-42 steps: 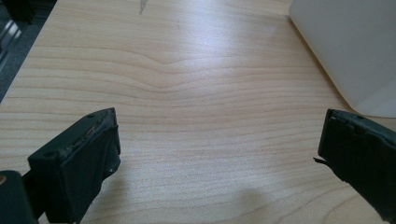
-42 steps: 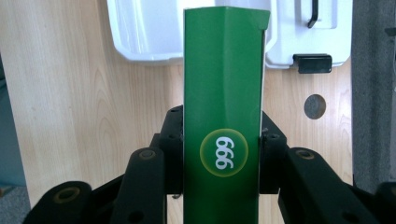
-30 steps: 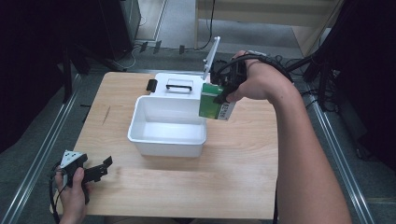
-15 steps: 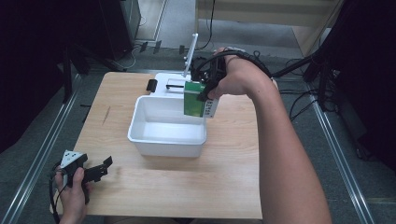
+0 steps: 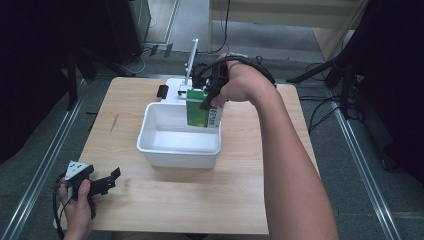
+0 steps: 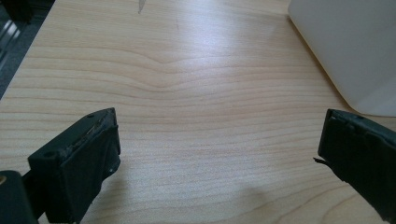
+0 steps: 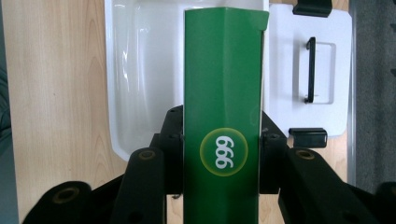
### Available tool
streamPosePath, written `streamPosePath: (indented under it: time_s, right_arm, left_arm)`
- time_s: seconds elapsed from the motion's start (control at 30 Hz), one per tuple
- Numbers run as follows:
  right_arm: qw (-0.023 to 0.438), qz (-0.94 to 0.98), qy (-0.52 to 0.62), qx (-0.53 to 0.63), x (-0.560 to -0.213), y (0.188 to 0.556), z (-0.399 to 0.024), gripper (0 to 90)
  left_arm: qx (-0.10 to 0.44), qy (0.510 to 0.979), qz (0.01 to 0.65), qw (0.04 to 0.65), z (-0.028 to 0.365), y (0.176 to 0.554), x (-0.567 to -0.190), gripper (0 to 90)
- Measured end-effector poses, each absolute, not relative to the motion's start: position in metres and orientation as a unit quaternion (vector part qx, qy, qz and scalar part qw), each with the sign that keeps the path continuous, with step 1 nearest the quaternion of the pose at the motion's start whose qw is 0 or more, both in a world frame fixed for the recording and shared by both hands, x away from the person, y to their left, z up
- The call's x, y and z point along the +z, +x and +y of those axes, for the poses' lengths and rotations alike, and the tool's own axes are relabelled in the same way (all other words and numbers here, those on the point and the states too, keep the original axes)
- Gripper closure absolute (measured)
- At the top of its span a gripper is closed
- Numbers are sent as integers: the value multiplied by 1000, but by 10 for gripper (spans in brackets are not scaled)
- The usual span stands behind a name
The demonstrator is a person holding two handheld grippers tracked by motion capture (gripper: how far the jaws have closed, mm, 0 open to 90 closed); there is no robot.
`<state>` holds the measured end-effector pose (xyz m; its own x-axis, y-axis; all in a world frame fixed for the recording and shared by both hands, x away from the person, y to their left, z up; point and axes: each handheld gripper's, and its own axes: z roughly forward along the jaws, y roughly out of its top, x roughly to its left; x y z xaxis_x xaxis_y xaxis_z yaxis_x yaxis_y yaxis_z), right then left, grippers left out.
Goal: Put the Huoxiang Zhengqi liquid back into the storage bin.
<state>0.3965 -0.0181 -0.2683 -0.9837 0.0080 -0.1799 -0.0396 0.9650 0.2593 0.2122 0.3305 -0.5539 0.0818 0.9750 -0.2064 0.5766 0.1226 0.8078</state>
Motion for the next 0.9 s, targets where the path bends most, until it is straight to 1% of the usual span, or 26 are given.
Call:
streamPosePath:
  time_s: [0.3, 0.9]
  right_arm:
    - [86, 989, -29, 120, -279, 397, -7, 643]
    - [85, 990, -32, 107, -305, 403, -4, 643]
  left_arm:
    - [247, 613, 631, 406, 330, 212, -554, 1]
    - [246, 615, 631, 404, 331, 212, -554, 1]
